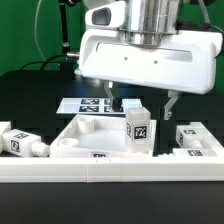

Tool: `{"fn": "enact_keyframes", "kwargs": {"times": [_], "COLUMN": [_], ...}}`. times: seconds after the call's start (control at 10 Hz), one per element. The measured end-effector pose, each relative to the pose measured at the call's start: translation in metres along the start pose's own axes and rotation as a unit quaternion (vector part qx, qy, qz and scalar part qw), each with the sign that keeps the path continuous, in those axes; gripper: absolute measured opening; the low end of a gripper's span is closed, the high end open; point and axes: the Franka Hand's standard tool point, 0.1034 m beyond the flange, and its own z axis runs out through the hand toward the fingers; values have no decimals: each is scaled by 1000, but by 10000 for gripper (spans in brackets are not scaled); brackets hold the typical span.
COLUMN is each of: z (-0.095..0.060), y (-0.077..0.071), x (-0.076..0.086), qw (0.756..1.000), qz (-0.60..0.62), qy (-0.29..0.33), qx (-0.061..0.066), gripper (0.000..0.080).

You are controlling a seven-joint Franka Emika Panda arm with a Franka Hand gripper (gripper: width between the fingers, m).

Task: Assemble one leg

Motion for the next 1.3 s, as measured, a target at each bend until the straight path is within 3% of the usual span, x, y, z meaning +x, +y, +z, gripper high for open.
{"fn": "enact_keyframes", "kwargs": {"times": [0.5, 0.8, 1.0, 1.3], "z": [5, 4, 4, 4], "y": [3, 3, 3, 2], "x": [2, 3, 3, 3], "qw": [980, 976, 978, 992], "qz": [-201, -219, -207, -128], "qy": [11, 12, 12, 13], "qx": [-7, -9, -9, -7], "gripper": [649, 620, 287, 288]}}
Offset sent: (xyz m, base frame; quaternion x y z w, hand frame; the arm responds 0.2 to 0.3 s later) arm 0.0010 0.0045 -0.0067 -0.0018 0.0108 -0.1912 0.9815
